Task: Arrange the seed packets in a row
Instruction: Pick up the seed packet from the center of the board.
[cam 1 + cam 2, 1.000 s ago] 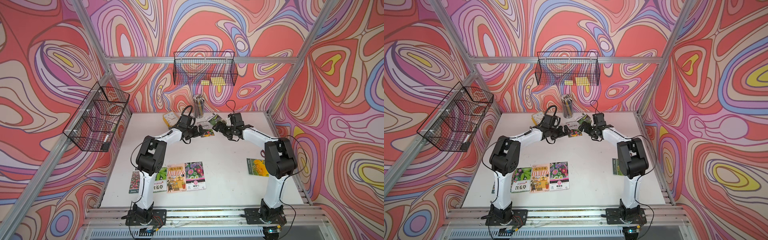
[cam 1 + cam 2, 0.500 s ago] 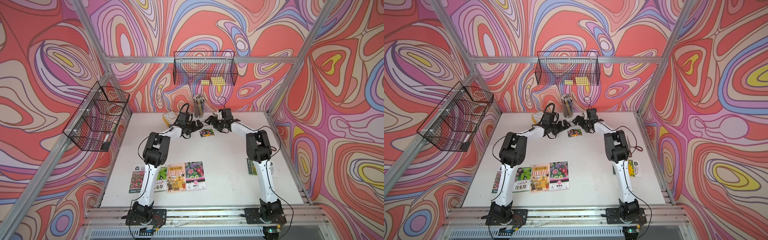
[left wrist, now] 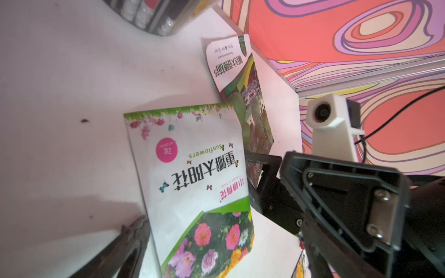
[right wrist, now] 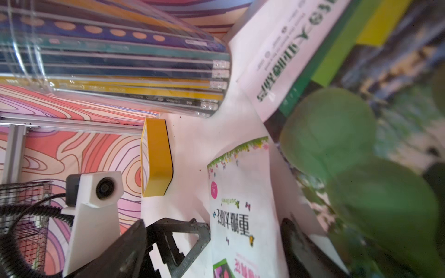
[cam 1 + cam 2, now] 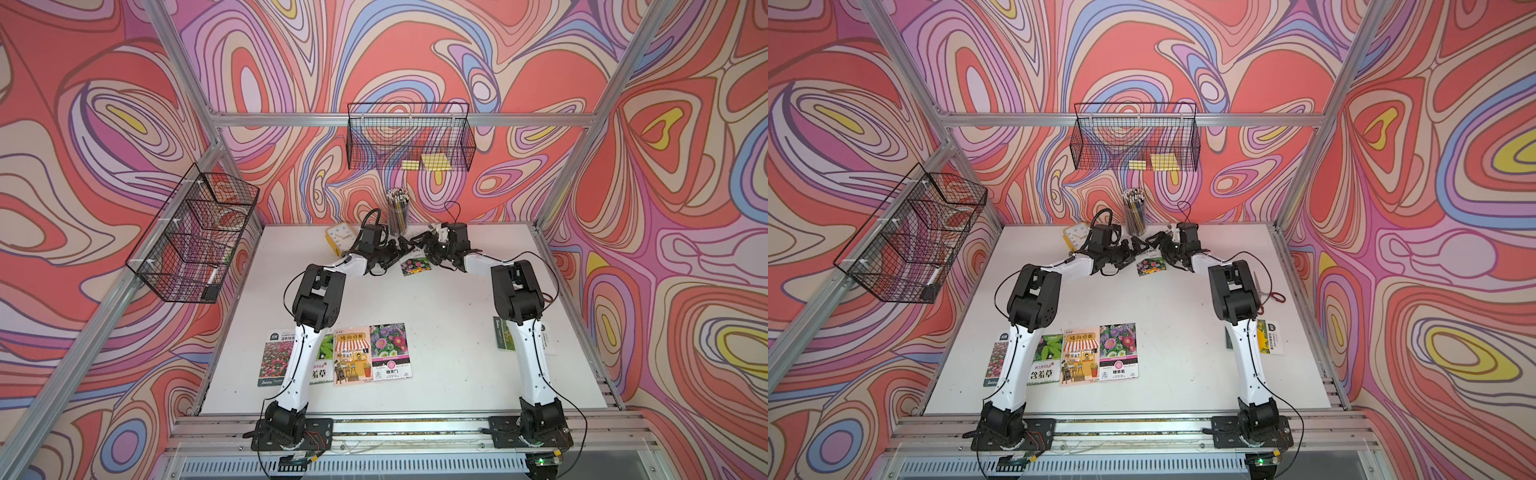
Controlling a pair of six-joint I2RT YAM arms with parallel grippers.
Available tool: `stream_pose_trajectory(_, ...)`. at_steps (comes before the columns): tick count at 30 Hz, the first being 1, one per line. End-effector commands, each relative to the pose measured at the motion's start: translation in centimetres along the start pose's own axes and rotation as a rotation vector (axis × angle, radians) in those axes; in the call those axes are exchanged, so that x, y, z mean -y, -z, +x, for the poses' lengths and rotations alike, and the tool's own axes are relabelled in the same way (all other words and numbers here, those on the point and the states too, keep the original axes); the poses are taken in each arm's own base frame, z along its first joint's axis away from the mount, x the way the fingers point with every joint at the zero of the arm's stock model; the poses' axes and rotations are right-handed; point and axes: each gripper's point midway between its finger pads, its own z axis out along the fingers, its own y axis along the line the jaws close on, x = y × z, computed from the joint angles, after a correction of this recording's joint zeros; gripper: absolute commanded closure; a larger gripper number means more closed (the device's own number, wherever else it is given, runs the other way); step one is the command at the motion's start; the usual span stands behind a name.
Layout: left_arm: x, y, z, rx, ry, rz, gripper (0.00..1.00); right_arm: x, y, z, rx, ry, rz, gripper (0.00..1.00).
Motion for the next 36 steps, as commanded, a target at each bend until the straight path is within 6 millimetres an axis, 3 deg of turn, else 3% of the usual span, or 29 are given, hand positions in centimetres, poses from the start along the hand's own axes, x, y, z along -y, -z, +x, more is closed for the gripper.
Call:
stream_pose_trajectory(1,-3.7,-1.6,5.2,-0.121,0.13,-0.065,0.01,2.4,-0.6,6.1,-0.151,-0.154,-0.003,0.23)
stream_pose_trajectory(5,-3.5,-0.7,5.7,-0.119,0.127,-0.065,0.02,2.0,1.1,5.8,-0.121,-0.119,0.017,0.54)
stream_pose_trajectory(8,-3.0,0.3,5.9,-0.124,0.109,-0.073,0.03,1.8,2.6,5.3,-0.099,-0.079,0.026,0.92)
stream_pose_trajectory(9,-2.7,0.8,6.2,-0.129,0.102,-0.073,0.03,1.8,3.0,5.3,-0.104,-0.066,0.027,1.0)
stream_pose_trajectory(13,-1.0,3.2,7.1,-0.133,0.095,-0.063,0.03,0.7,4.3,4.5,-0.08,0.027,0.046,1.0)
stream_pose_trajectory(20,2.6,7.4,10.7,-0.083,0.158,-0.013,0.01,-4.1,8.3,2.8,0.096,0.121,-0.05,1.0)
stream_pose_trajectory(25,5.5,7.9,11.4,0.04,0.234,0.171,0.01,-6.5,10.7,2.9,0.198,0.085,-0.172,1.0)
stream_pose_trajectory(31,9.0,8.1,11.4,0.162,0.184,0.301,0.01,-7.5,11.9,4.9,0.218,0.062,-0.226,1.0)
stream_pose_trajectory(36,10.1,7.4,11.8,0.192,0.171,0.31,0.03,-8.2,13.4,5.9,0.244,0.036,-0.278,1.0)
